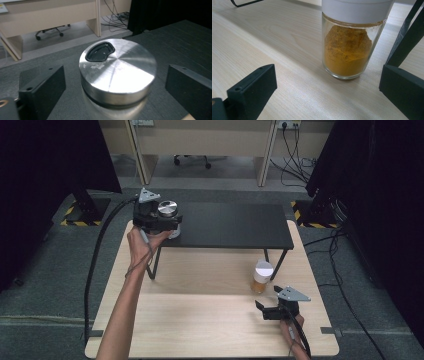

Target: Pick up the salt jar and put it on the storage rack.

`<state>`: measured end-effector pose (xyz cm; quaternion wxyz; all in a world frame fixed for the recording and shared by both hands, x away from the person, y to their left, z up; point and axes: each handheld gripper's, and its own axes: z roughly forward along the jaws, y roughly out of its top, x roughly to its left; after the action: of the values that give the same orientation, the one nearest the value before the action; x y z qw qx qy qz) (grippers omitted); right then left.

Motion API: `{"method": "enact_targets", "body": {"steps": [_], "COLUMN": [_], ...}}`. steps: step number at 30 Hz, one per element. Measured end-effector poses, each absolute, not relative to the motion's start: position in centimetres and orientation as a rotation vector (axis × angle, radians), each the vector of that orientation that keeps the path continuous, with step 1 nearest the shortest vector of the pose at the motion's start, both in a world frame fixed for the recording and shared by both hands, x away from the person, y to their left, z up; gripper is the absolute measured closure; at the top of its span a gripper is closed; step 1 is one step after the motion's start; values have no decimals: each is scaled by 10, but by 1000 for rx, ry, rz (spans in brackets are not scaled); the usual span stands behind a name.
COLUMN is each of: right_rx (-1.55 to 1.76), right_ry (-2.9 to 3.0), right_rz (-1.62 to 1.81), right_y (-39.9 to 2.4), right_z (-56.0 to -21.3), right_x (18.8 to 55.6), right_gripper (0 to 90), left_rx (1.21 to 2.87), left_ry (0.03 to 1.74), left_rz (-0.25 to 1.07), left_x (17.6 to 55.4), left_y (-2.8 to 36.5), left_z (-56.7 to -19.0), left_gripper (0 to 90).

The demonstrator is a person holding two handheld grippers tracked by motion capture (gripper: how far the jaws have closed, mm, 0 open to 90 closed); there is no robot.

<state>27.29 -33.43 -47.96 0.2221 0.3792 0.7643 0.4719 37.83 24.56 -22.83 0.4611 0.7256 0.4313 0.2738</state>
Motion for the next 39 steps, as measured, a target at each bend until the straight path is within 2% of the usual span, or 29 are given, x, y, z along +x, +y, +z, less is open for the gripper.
{"method": "enact_targets", "body": {"steps": [9, 15, 20, 22, 25, 28, 36, 39], "right_rx": [1049, 1053, 1050, 1049, 1049, 1049, 1048, 1048], "right_ry": [2111, 2113, 2114, 2114, 2114, 2115, 2115, 2116], "right_rz": [1305, 1299, 1300, 1302, 1302, 1301, 1299, 1298], "right_y": [-334, -333, -334, -334, -334, -333, -333, -333], "right_z": [-480, -479, -479, -479, -479, -479, -479, -479], "right_x": [273, 273, 273, 273, 273, 273, 273, 273], "right_gripper": [14, 14, 14, 14, 14, 14, 14, 14], "left_rx": [1812, 1860, 1872, 1854, 1878, 1872, 1848, 1834], "left_ry": [1034, 911, 874, 881, 870, 864, 866, 862], "left_rz": [681, 661, 685, 658, 709, 692, 655, 602], "left_x": [360, 342, 316, 308, 292, 287, 267, 266], "left_y": [250, 261, 259, 263, 261, 265, 282, 292], "left_z": [-220, -217, -215, -220, -230, -237, -276, -300], "left_gripper": [2, 0, 0, 0, 0, 0, 0, 1]}}
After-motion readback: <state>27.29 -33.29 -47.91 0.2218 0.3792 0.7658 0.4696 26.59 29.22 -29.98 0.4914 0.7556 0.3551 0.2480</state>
